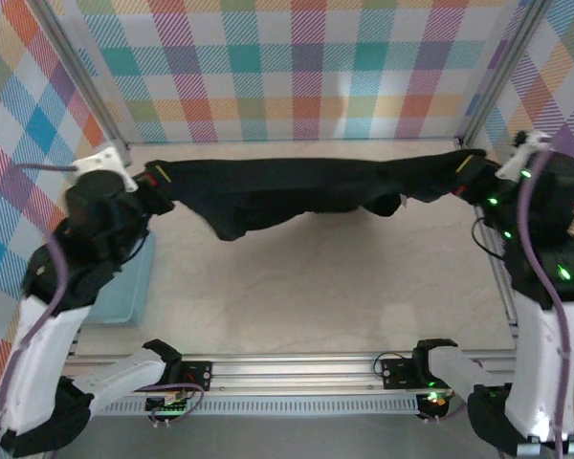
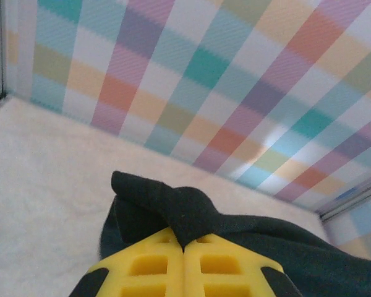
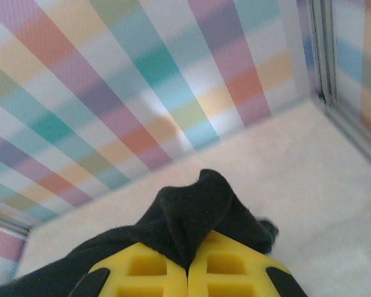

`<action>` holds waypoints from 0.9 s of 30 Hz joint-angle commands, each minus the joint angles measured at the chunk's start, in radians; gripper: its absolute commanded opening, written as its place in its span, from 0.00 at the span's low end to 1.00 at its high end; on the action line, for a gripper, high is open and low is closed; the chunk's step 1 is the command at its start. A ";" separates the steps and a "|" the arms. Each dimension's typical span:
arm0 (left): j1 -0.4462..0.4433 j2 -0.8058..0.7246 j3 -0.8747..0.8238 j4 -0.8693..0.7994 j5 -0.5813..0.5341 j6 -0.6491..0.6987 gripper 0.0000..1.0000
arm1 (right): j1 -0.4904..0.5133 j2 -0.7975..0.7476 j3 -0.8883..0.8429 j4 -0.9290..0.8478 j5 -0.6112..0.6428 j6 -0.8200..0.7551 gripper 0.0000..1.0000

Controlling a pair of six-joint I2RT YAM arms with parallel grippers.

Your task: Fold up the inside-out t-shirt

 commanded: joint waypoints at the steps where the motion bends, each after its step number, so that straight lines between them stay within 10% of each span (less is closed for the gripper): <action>1: 0.011 -0.025 0.048 -0.053 -0.042 0.071 0.00 | -0.009 -0.019 0.116 -0.039 0.061 -0.051 0.00; 12: 0.041 0.263 0.068 -0.140 -0.079 0.076 0.00 | -0.008 0.189 0.127 0.045 -0.094 -0.099 0.00; 22: 0.241 0.733 0.323 -0.243 0.238 0.028 0.00 | -0.008 0.460 0.223 0.105 -0.004 -0.064 0.00; 27: 0.241 0.664 0.489 -0.121 0.241 0.088 0.00 | -0.008 0.478 0.471 0.139 0.042 -0.101 0.00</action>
